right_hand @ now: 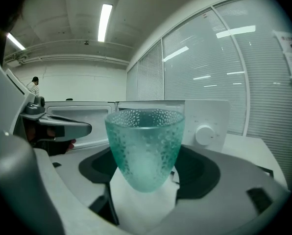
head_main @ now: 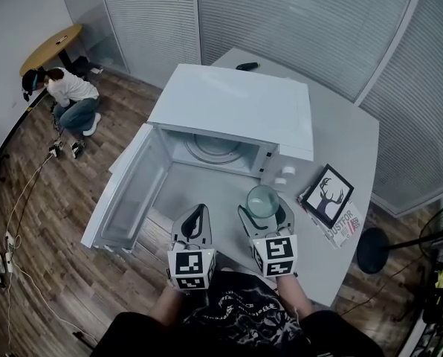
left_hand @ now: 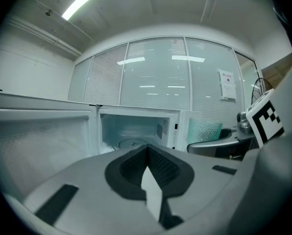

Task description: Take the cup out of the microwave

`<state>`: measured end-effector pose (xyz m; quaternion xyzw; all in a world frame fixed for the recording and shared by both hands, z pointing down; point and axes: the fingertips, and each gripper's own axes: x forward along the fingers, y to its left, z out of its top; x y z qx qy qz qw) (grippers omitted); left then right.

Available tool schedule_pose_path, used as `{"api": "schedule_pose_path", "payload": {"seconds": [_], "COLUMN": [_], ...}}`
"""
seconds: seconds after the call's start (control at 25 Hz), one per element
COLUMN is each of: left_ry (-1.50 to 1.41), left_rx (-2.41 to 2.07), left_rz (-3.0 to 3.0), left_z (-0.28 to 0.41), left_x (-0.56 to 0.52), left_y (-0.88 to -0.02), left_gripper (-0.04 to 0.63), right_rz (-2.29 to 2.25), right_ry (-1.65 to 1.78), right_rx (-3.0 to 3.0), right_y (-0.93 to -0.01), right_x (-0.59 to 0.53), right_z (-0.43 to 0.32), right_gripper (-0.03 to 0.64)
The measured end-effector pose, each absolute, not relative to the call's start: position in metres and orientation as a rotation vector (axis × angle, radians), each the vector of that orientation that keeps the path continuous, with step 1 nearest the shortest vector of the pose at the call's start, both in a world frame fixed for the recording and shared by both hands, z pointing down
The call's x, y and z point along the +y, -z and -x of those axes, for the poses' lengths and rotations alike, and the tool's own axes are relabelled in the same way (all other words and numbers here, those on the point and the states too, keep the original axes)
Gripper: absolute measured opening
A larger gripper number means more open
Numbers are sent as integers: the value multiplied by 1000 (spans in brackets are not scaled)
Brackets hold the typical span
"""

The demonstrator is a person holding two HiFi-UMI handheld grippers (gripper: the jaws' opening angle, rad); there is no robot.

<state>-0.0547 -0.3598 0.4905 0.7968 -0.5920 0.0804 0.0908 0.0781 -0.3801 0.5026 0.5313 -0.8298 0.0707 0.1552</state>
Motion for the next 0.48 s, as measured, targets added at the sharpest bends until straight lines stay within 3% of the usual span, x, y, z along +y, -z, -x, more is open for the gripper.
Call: {"api": "schedule_pose_path", "payload": {"seconds": [0.48], "left_ry": [-250], "left_rx": [-1717], "left_rz": [-2465], "left_z": [26], "left_x": [-354], "left_y": [-471], "left_gripper": [3], "right_rz": [-1626], "right_ry": [-202], "right_rx": [-2387], "right_y": [-482], "right_x": [-358], "right_z": [-110], "right_gripper": [362]}}
